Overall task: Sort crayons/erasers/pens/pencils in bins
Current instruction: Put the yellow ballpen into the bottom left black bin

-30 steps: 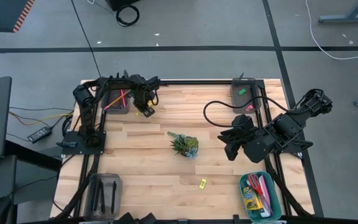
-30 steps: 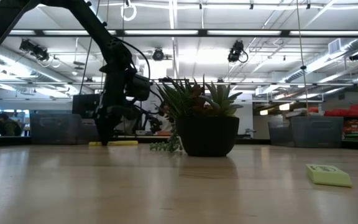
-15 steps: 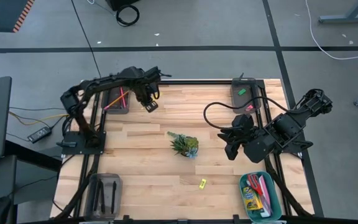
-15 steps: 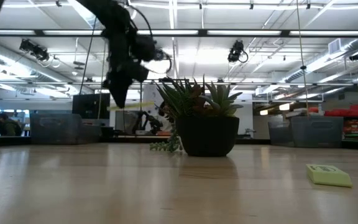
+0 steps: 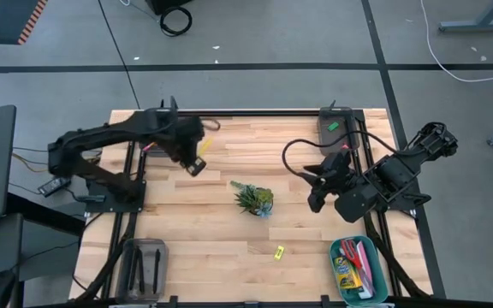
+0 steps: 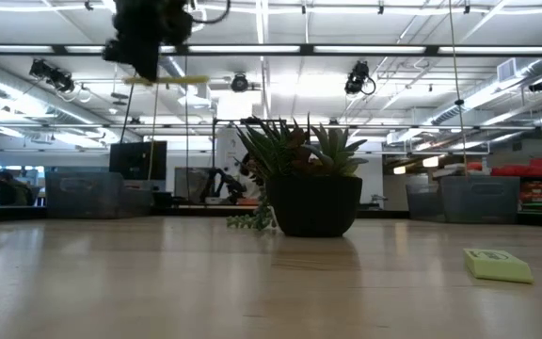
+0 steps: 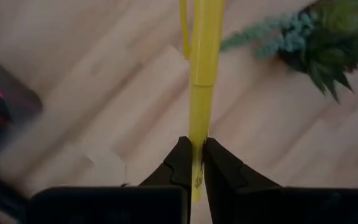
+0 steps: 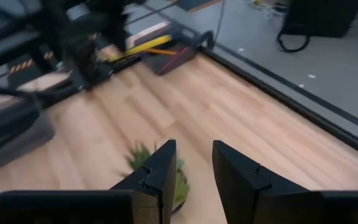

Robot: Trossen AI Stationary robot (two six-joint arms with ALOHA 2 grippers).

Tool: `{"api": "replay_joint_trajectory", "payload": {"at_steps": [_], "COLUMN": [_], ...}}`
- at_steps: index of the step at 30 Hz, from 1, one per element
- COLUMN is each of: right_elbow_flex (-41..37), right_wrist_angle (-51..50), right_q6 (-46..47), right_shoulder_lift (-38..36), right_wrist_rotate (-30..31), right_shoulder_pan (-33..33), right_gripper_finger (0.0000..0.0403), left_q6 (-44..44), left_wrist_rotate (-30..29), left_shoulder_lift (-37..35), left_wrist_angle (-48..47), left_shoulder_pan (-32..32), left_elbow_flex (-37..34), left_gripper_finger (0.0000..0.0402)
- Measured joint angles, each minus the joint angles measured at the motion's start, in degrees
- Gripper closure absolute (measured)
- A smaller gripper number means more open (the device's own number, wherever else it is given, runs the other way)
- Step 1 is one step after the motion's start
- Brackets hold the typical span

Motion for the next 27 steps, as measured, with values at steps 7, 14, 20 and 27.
{"api": "replay_joint_trajectory", "payload": {"at_steps": [7,14,20,27], "right_elbow_flex": [0.00,0.00,0.00,0.00], "right_wrist_angle": [0.06,2.16,5.05,5.04], "right_q6": [1.06,1.23,1.24,1.16], "right_shoulder_lift": [0.00,0.01,0.00,0.02], "right_wrist_rotate": [1.11,1.12,1.08,-0.71], "right_shoulder_pan": [-3.10,-7.49,-9.22,-9.17], "right_gripper_finger": [0.0292,0.0292,0.0292,0.0292], "left_q6": [-20.68,-46.97,-70.12,-89.00], "left_wrist_rotate": [-1.91,-2.19,-4.33,-6.15], "left_shoulder_lift": [-2.77,-2.66,-2.66,-0.16], "left_wrist_angle": [-8.43,-10.85,-10.82,-11.01], "left_shoulder_pan": [-17.58,-36.10,-49.12,-62.47], "left_elbow_flex": [0.00,0.00,0.00,0.00], "left_gripper_finger": [0.0377,0.0377,0.0377,0.0376]}}
